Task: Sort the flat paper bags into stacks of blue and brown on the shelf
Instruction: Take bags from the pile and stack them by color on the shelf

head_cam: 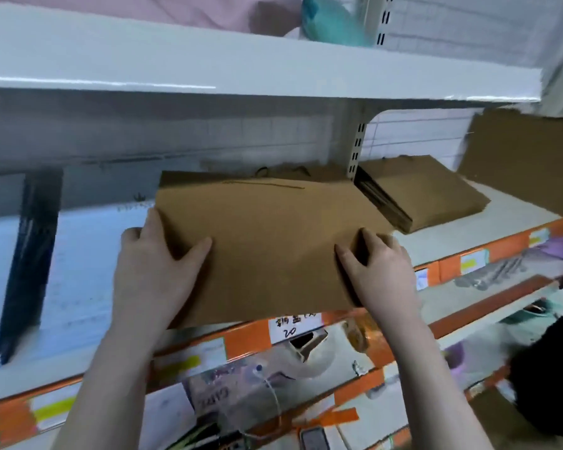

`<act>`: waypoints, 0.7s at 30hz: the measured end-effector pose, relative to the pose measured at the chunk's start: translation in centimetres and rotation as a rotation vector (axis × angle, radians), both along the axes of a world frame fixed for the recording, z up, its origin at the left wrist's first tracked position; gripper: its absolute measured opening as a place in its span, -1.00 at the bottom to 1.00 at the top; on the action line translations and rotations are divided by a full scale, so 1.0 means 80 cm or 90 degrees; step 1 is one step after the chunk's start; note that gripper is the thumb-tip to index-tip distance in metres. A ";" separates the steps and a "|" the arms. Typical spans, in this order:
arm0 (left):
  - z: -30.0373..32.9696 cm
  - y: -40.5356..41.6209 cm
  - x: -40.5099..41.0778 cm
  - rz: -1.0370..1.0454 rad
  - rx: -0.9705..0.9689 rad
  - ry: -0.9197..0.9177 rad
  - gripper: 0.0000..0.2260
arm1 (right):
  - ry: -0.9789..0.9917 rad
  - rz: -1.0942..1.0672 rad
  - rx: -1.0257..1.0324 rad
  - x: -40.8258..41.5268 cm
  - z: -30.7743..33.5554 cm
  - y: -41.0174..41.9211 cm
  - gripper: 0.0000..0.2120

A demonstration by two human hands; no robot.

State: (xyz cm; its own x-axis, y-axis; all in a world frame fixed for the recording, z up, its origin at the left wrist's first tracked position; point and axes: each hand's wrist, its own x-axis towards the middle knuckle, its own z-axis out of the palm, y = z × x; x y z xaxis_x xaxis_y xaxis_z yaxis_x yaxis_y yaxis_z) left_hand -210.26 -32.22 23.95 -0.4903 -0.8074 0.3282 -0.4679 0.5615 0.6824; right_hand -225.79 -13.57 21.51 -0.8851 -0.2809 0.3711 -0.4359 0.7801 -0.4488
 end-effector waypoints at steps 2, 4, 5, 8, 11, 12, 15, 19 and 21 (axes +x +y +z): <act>-0.006 0.028 -0.037 0.045 0.002 0.017 -0.45 | 0.000 0.049 -0.003 -0.049 0.000 0.016 -0.49; -0.008 0.053 -0.076 0.081 0.003 0.010 -0.42 | -0.017 0.094 0.006 -0.098 0.002 0.032 -0.52; -0.009 0.062 -0.093 0.087 0.002 0.004 -0.41 | -0.027 0.111 0.016 -0.119 0.003 0.040 -0.55; -0.007 0.083 -0.139 0.106 0.003 0.015 -0.40 | -0.037 0.152 0.000 -0.174 0.008 0.053 -0.66; -0.008 0.093 -0.173 0.148 -0.008 -0.007 -0.34 | -0.057 0.189 -0.002 -0.215 0.012 0.052 -0.64; -0.009 0.094 -0.182 0.157 -0.013 -0.015 -0.34 | -0.056 0.201 0.003 -0.226 0.012 0.049 -0.62; -0.014 0.087 -0.204 0.182 -0.026 -0.026 -0.37 | -0.053 0.227 0.008 -0.254 0.008 0.036 -0.53; -0.025 0.070 -0.223 0.221 -0.057 -0.036 -0.38 | -0.056 0.259 0.013 -0.272 -0.001 0.016 -0.47; -0.031 0.062 -0.229 0.235 -0.055 -0.039 -0.38 | -0.057 0.272 0.029 -0.279 -0.007 0.007 -0.46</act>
State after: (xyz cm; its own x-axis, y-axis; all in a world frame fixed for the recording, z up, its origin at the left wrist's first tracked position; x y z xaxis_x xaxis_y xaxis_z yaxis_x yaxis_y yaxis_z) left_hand -228.62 -27.28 21.49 -0.1934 -0.9036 0.3821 -0.6881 0.4026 0.6037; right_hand -248.11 -12.99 20.99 -0.7137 -0.6437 0.2763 -0.6847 0.5578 -0.4690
